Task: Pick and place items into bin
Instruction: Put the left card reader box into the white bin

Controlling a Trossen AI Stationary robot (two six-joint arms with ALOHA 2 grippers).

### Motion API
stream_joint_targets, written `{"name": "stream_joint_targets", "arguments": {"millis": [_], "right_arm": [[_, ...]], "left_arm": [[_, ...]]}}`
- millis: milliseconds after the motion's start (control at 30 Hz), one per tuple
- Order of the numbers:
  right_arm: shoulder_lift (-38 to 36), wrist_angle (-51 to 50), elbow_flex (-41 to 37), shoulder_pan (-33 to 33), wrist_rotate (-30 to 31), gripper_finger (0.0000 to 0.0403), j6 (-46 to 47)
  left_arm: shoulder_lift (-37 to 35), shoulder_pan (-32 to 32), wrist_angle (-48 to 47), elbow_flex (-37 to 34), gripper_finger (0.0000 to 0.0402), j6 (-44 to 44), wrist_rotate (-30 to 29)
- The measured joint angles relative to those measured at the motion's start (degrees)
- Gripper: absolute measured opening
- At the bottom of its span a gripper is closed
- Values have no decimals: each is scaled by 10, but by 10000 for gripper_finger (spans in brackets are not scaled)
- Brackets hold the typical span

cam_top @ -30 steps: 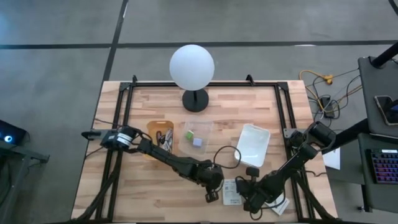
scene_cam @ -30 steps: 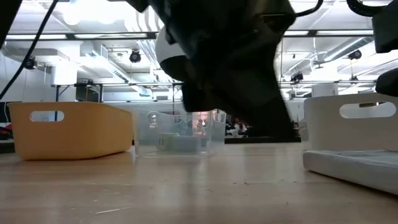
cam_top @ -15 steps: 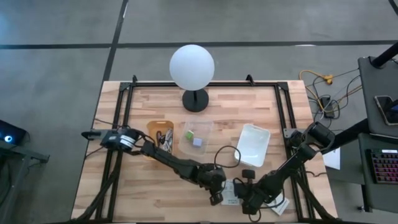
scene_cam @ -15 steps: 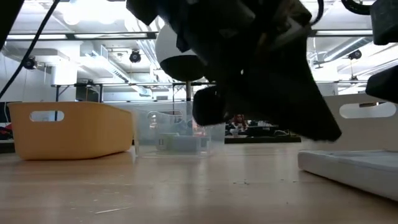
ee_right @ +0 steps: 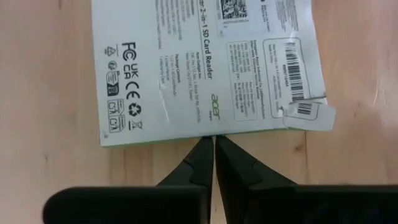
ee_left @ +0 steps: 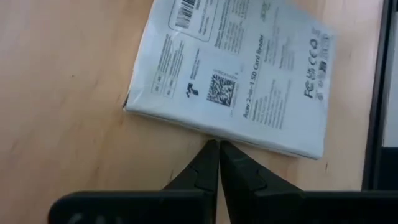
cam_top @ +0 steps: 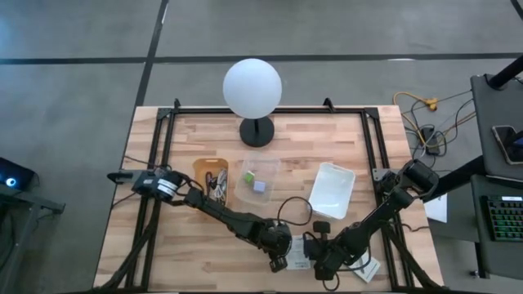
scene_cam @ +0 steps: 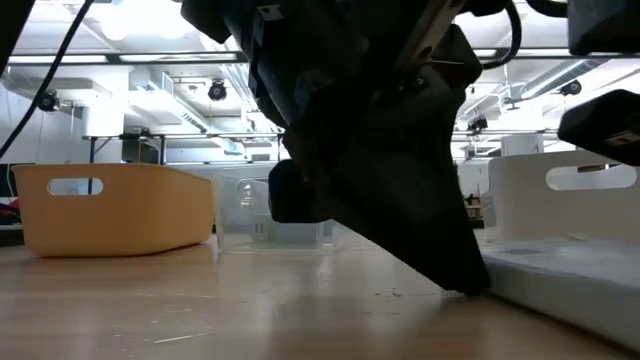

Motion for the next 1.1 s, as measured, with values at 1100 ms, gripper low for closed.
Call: {"name": "stream_joint_targets", "arguments": {"millis": [1100], "right_arm": [[0, -1, -4, -11, -1, 9, -25]], "left_arm": [[-30, 1, 19, -14, 0, 15, -56]]}}
